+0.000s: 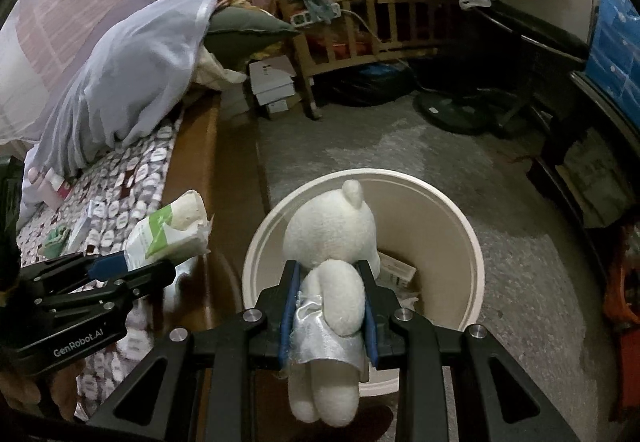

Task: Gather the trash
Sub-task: 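Open both tools to drop the tissue packet and teddy bear into the bucket, then move both tools back over the green towel and medicine box on the bed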

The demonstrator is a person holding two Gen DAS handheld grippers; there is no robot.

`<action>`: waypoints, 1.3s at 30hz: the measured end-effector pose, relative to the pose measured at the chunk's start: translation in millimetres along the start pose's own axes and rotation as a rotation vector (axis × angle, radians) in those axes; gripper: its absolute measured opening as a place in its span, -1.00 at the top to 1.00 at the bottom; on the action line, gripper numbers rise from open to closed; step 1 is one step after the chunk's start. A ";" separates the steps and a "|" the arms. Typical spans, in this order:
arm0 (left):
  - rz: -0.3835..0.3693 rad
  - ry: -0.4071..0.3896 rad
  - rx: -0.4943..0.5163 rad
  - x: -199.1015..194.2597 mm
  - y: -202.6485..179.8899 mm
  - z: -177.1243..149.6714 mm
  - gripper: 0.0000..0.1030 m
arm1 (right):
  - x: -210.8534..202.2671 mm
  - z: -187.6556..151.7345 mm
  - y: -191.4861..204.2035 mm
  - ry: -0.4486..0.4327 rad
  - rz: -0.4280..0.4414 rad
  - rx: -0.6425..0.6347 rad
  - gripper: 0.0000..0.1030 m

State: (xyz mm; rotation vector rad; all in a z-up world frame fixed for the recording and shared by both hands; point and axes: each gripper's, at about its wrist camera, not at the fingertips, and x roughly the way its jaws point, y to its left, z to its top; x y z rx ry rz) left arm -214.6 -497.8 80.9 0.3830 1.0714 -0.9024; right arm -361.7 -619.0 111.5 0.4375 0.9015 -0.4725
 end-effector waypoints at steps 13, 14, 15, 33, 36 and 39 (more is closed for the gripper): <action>-0.050 0.000 -0.002 8.4 -12.5 7.0 0.30 | 7.4 -0.2 -11.6 0.008 -0.021 0.022 0.49; -0.051 -0.001 -0.003 8.7 -13.0 7.2 0.30 | 7.6 -0.2 -12.3 0.009 -0.021 0.024 0.49; -0.058 -0.001 -0.004 9.0 -13.5 7.3 0.30 | 8.0 -0.2 -13.2 0.009 -0.021 0.026 0.49; -0.082 -0.024 -0.055 -5.4 2.6 0.3 -0.13 | 16.6 -3.2 -2.7 0.037 -0.022 0.057 0.16; -0.050 -0.033 -0.072 -10.4 13.9 -3.2 -0.13 | 18.1 -2.7 7.4 0.043 -0.014 0.034 0.16; -0.020 -0.040 -0.081 -13.9 24.6 -7.3 -0.13 | 19.6 -2.4 18.9 0.047 -0.009 0.018 0.16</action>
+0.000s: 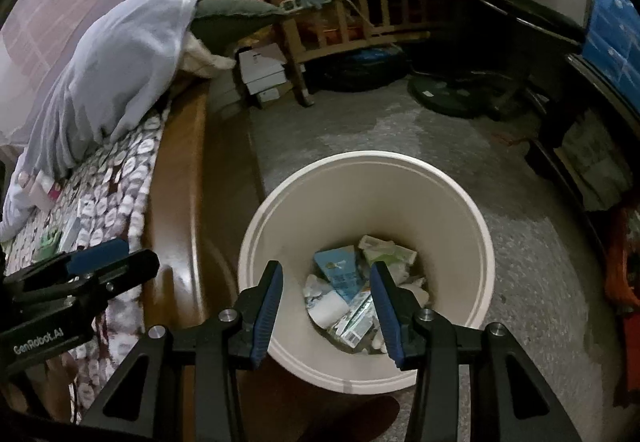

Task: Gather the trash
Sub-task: 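Move both tools back over the green towel and medicine box on the bed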

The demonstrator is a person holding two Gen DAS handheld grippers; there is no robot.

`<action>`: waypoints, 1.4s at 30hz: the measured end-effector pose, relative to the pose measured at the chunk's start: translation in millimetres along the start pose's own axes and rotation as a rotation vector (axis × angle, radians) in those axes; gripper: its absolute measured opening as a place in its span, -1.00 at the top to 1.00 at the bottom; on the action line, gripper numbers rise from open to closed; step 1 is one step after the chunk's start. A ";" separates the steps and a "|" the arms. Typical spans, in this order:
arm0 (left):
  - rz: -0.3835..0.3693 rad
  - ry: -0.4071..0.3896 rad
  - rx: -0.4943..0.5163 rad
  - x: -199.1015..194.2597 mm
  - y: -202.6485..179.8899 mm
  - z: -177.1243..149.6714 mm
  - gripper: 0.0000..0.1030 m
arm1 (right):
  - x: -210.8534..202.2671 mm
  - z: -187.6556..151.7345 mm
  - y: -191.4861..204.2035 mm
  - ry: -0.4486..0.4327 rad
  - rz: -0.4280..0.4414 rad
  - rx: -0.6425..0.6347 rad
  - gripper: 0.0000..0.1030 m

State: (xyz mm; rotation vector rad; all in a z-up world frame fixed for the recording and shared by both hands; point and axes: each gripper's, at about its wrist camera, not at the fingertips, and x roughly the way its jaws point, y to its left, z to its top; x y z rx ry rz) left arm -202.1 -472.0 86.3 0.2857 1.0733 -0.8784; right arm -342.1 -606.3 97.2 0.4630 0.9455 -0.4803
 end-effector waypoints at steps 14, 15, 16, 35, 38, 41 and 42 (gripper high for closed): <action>0.149 -0.035 -0.074 -29.5 73.9 -23.0 -0.13 | 8.0 -0.1 69.0 0.031 0.060 -0.099 0.08; 0.158 -0.036 -0.084 -32.4 81.8 -25.2 -0.13 | 9.0 -0.2 76.0 0.033 0.065 -0.110 0.07; 0.165 -0.037 -0.090 -34.6 86.7 -26.9 -0.13 | 9.7 -0.4 82.1 0.035 0.068 -0.121 0.07; 0.362 -0.036 -0.340 -99.2 259.8 -80.7 -0.13 | 42.4 -16.5 239.1 0.113 0.208 -0.373 -0.12; 0.400 -0.041 -0.383 -112.0 293.9 -88.8 -0.13 | 48.6 -17.4 271.5 0.128 0.241 -0.417 -0.12; 0.443 -0.050 -0.429 -125.1 330.5 -94.0 -0.13 | 57.2 -15.5 302.1 0.137 0.271 -0.446 -0.12; 0.452 -0.053 -0.441 -128.2 337.5 -95.1 -0.13 | 60.9 -14.4 311.8 0.147 0.288 -0.449 -0.12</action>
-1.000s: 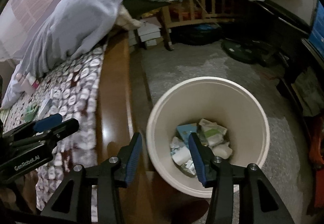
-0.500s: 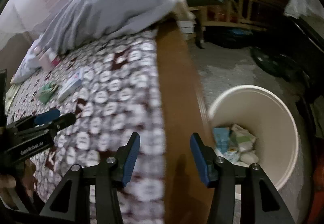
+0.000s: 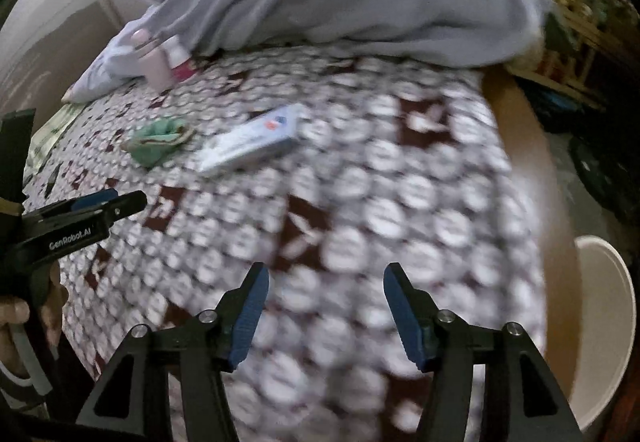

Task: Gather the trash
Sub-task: 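Move both tools back over the green towel and medicine box on the bed, then grasp the green towel with the left tool while the right tool grasps the white medicine box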

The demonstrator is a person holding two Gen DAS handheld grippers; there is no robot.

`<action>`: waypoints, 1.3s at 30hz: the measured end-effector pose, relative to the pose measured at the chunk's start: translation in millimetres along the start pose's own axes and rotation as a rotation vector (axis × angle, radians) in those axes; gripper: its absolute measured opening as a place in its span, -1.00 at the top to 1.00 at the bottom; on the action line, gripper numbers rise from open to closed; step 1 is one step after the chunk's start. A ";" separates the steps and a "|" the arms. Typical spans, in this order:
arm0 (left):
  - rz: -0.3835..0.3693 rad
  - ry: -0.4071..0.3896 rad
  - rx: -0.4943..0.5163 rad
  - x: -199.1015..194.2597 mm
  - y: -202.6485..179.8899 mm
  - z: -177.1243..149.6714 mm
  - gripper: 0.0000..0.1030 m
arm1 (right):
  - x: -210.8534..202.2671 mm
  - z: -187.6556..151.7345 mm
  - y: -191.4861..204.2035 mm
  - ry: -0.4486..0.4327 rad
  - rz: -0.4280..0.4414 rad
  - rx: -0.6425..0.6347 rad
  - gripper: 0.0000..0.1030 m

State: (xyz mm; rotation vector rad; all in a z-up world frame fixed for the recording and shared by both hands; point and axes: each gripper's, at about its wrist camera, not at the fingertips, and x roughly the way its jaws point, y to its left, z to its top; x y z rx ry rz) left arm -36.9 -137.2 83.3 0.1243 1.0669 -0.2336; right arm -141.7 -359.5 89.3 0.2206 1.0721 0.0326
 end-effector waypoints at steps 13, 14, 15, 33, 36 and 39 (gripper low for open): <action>0.025 -0.012 -0.169 25.1 86.7 57.0 -0.13 | 84.5 76.6 30.0 0.081 0.109 0.065 -0.12; 0.025 -0.015 -0.176 26.5 91.0 60.4 -0.13 | 93.9 86.9 28.5 0.086 0.120 0.086 -0.12; 0.023 -0.016 -0.182 28.2 94.3 63.1 -0.13 | 101.2 96.0 28.2 0.087 0.126 0.101 -0.12; -0.152 0.026 -0.175 76.9 97.1 91.3 -0.31 | 157.0 132.9 93.6 -0.010 -0.141 -0.168 -0.16; -0.166 0.051 -0.133 91.5 85.9 90.7 -0.33 | 142.1 122.3 81.4 -0.013 -0.087 -0.161 0.06; -0.125 0.039 -0.036 90.7 69.3 79.8 -0.47 | 125.5 109.2 71.2 -0.018 -0.024 -0.152 0.09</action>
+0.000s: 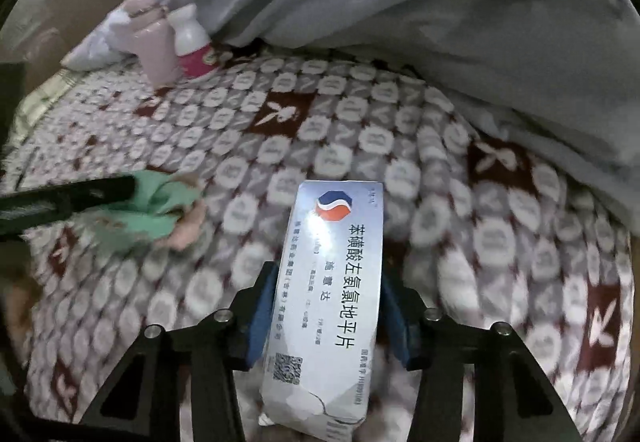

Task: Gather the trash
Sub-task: 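Grasp the green towel with the left tool while the right tool grasps the white medicine box, then carry the green towel and medicine box over the white bucket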

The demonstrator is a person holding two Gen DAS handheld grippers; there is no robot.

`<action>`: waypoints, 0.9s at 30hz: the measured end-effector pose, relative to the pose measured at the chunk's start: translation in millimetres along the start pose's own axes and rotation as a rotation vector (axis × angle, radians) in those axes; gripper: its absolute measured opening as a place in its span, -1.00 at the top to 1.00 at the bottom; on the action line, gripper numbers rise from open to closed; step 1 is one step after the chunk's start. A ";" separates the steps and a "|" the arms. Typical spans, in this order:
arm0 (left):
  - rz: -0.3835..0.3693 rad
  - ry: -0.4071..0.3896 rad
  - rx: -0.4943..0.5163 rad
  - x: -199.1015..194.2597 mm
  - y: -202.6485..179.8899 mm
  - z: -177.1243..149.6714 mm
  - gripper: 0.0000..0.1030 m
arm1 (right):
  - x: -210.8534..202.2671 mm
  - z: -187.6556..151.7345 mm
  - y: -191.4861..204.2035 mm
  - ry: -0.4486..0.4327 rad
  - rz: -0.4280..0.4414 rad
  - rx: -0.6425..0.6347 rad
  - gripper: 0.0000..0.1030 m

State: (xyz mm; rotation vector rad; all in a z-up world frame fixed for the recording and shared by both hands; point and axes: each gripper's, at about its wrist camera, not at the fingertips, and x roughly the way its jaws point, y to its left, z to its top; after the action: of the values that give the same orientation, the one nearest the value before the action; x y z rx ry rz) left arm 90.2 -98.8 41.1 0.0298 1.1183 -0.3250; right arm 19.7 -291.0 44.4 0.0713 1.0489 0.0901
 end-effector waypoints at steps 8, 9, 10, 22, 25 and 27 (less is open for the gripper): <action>0.074 0.020 0.055 4.8 -7.7 -9.4 -0.09 | -27.0 -28.3 -0.2 -0.013 0.048 0.007 0.09; 0.070 0.017 0.044 0.8 -6.2 -10.3 0.03 | -33.8 -31.7 1.2 -0.022 0.051 0.000 0.09; 0.055 0.012 0.030 -5.6 -4.9 -13.1 0.10 | -39.7 -34.2 3.0 -0.029 0.054 -0.008 0.09; -0.035 -0.024 0.067 -66.1 -66.2 -64.0 0.15 | -113.8 -74.3 -3.0 -0.088 0.050 -0.005 0.09; -0.044 -0.019 0.073 -69.5 -83.7 -74.9 0.15 | -125.8 -88.5 -10.8 -0.090 0.033 0.012 0.09; -0.050 -0.016 0.080 -71.3 -95.2 -82.1 0.15 | -133.5 -98.9 -16.8 -0.091 0.015 0.020 0.09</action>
State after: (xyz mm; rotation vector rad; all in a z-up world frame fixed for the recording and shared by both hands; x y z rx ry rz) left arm -35.9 -157.0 81.2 0.0703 1.0911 -0.4137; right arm -131.6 -320.7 108.6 0.1009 0.9586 0.0889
